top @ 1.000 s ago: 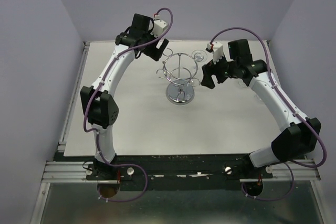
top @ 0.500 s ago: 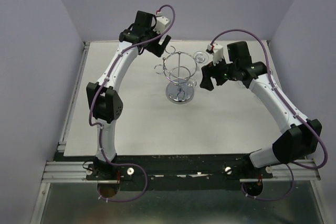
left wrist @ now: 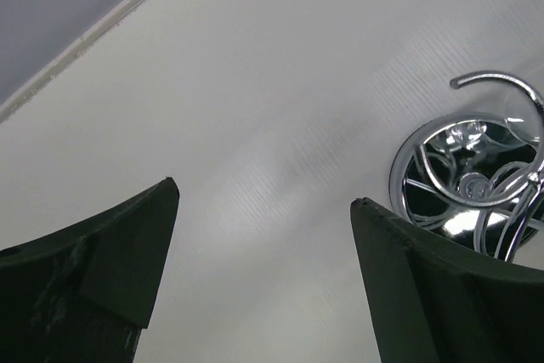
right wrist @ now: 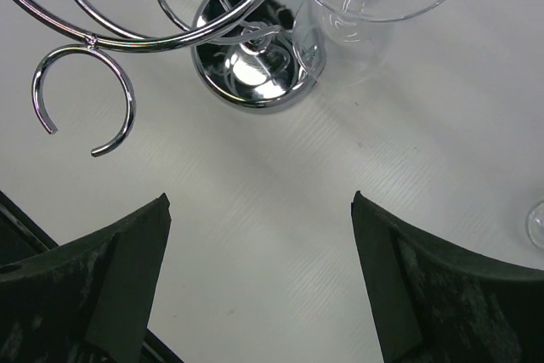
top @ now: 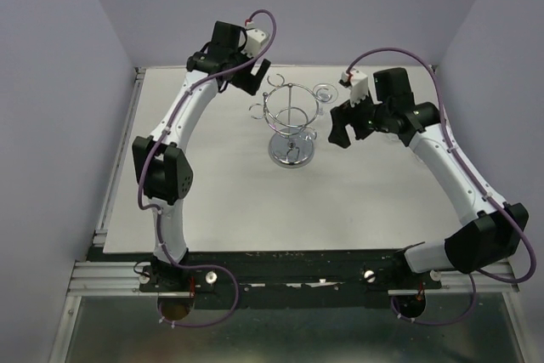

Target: Take the wine glass off the wine glass rack

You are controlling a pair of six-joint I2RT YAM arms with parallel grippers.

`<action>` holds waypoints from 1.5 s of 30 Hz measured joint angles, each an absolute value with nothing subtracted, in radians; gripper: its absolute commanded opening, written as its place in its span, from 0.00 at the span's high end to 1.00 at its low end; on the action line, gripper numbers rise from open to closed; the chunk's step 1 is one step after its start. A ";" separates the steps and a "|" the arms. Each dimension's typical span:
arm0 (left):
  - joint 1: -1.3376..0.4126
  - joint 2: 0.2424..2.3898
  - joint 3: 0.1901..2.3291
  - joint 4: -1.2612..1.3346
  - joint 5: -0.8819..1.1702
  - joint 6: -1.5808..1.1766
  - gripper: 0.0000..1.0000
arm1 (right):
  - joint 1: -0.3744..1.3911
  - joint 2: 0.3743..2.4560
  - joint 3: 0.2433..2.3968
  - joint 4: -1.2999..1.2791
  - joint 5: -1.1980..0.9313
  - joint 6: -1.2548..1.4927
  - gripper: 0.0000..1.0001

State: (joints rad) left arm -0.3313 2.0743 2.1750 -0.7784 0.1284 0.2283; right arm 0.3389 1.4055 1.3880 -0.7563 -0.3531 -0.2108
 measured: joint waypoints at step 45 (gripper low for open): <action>-0.040 1.674 1.419 -0.562 0.164 0.167 0.01 | 0.096 1.640 0.981 0.500 -0.992 -0.224 0.34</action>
